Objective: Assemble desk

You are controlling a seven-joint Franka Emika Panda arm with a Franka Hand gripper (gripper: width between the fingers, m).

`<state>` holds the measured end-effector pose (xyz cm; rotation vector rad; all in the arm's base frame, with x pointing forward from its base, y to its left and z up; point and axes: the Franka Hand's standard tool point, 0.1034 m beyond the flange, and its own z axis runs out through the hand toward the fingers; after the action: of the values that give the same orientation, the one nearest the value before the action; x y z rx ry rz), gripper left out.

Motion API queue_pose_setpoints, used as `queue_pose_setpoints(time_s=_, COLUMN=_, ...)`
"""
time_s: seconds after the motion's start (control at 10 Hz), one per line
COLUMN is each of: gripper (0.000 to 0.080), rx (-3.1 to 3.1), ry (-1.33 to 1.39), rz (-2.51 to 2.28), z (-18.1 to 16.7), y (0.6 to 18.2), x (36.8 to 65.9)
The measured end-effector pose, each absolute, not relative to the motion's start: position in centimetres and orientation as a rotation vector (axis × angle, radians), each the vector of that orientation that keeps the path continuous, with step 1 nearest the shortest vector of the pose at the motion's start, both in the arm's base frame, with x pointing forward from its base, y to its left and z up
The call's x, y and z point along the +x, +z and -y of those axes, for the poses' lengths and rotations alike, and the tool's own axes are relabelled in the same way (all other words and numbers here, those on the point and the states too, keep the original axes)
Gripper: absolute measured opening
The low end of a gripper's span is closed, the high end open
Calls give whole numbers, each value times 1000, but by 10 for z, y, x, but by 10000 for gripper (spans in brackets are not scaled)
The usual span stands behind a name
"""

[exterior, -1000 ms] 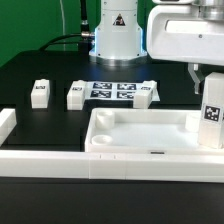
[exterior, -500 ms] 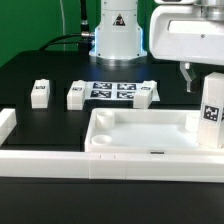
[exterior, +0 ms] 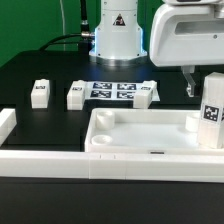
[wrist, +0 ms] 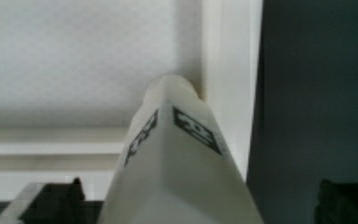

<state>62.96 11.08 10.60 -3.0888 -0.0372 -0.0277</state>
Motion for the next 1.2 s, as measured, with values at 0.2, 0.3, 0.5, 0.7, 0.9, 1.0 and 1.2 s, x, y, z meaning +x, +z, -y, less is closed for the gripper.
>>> queue_pose_setpoints(time_s=0.2, gripper=649, rx=-3078, ry=-39, rz=342, z=-109, y=107, x=631)
queue_pose_setpoints(time_s=0.3, gripper=649, rx=-3070, ry=-44, rz=505, z=-108, y=107, x=631)
queue_pose_setpoints(time_s=0.5, gripper=649, rx=-3034, ry=-47, rz=733, z=-108, y=107, x=631)
queue_pose_setpoints(time_s=0.7, gripper=649, rx=-2987, ry=-46, rz=916, z=-107, y=106, x=631)
queue_pose_setpoints(time_s=0.9, gripper=649, rx=-2942, ry=-46, rz=1057, z=-107, y=105, x=631)
queue_pose_setpoints(time_s=1.0, gripper=535, rx=-2929, ry=-45, rz=1093, z=-107, y=105, x=631)
queue_pose_setpoints(time_s=1.2, gripper=381, rx=-2929, ry=-45, rz=1092, z=-107, y=105, x=631)
